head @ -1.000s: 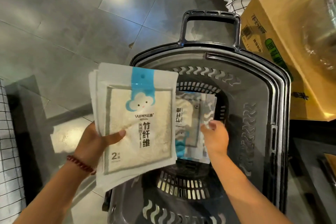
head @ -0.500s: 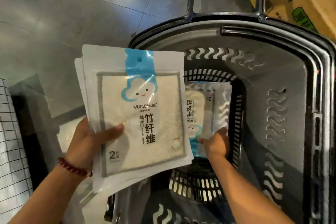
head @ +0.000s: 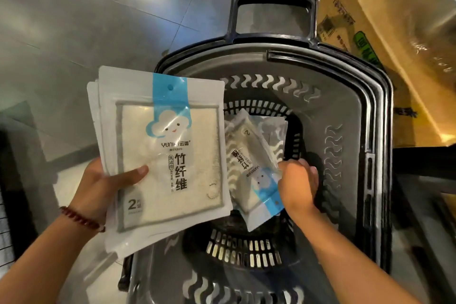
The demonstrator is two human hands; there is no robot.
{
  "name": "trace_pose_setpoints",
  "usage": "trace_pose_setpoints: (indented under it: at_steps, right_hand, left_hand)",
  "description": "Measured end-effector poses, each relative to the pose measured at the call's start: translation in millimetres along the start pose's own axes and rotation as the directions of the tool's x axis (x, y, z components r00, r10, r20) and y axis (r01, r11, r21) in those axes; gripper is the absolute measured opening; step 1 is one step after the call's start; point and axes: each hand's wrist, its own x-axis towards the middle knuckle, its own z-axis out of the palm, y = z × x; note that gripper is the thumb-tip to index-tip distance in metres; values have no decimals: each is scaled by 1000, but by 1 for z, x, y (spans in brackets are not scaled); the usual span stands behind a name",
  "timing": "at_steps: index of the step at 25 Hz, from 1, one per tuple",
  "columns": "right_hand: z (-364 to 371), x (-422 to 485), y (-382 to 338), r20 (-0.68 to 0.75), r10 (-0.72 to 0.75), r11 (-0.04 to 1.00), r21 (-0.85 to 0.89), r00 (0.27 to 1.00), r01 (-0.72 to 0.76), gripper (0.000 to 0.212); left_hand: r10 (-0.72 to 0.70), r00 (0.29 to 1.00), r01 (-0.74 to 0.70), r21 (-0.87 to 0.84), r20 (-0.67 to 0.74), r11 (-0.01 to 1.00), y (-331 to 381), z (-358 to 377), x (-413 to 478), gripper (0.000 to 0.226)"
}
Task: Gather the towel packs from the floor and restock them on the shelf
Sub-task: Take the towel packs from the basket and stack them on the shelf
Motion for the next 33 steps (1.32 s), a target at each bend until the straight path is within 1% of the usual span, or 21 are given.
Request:
trace_pose_setpoints:
  at_steps: [2, 4, 7, 9, 10, 11, 12, 13, 14, 15, 16, 17, 18, 20, 22, 23, 25, 27, 28, 30, 33]
  right_hand:
    - [-14, 10, -3, -118, -178, 963, -223, 977, 148, 18]
    - [-14, 15, -9, -233, -343, 923, -262, 910, 281, 35]
    - [11, 19, -28, -259, -540, 829, -330, 801, 452, 31]
    - [27, 24, -44, -336, -538, 841, -284, 773, 461, 29]
    - [32, 21, -51, -367, -444, 895, -228, 817, 384, 39]
    - [36, 15, -53, -387, -286, 958, -94, 877, 271, 51]
    - [39, 6, -52, -363, -58, 989, 109, 930, 104, 57]
    - [44, -4, -48, -248, 206, 935, 335, 947, -116, 59]
    - [48, -15, -43, -62, 444, 786, 505, 894, -356, 62]
    - [56, -26, -37, 146, 591, 610, 563, 794, -557, 68]
    - [67, -36, -30, 319, 642, 483, 539, 698, -690, 77]
    - [78, -45, -24, 445, 641, 426, 472, 625, -772, 86]
    - [91, -51, -20, 517, 625, 419, 410, 584, -811, 94]
    - [118, -52, -15, 581, 600, 416, 360, 550, -835, 103]
    - [138, -44, -14, 615, 588, 315, 423, 525, -849, 105]
    - [142, -40, -15, 618, 588, 270, 457, 521, -847, 104]
    - [144, -36, -13, 570, 622, 254, 503, 537, -826, 92]
    - [133, -40, -9, 495, 655, 274, 548, 570, -790, 71]
    - [126, -44, -7, 457, 661, 298, 569, 596, -767, 63]
    - [106, -53, -6, 364, 639, 398, 598, 678, -696, 44]
    - [57, -67, -8, 204, 489, 590, 639, 848, -494, 19]
  left_hand:
    - [-10, 1000, 10, -1, -2, 1000, -3, -1, 1, 98]
    - [-13, 1000, 13, -2, 3, 1000, -6, -3, 2, 100]
    - [2, 1000, -2, 8, 10, 1000, -5, -3, 1, 101]
    - [11, 1000, -11, 11, 11, 1000, -4, -3, 1, 102]
    - [15, 1000, -15, 10, 14, 1000, -5, -3, 2, 102]
    - [18, 1000, -18, 9, 14, 1000, -6, -3, 3, 101]
    - [20, 1000, -21, 8, 8, 1000, -6, -3, 3, 100]
    - [22, 1000, -22, 8, 0, 1000, -6, -3, 2, 100]
    - [20, 1000, -20, 6, -6, 1000, -6, -3, 2, 100]
    - [16, 1000, -15, 8, -14, 1000, -6, -3, 2, 100]
    - [12, 1000, -12, 14, -17, 1000, -6, -3, 1, 101]
    - [15, 1000, -15, 23, -13, 1000, -6, -3, 0, 101]
    - [23, 1000, -23, 36, -8, 999, -5, -4, 0, 103]
    - [50, 999, -50, 73, 0, 996, -6, -4, 1, 100]
    - [78, 997, -78, 63, 2, 995, -7, -3, 3, 77]
    - [85, 996, -85, 42, -12, 996, -9, -4, 4, 65]
    - [80, 996, -80, 16, -26, 997, -13, -5, 6, 57]
    - [72, 997, -72, -3, -18, 997, -14, -6, 4, 65]
    - [74, 997, -74, 1, -10, 997, -13, -6, 2, 77]
    - [51, 999, -50, 28, -17, 998, -8, 0, -1, 89]
    - [-4, 1000, 4, 9, -30, 1000, 9, 6, -12, 53]
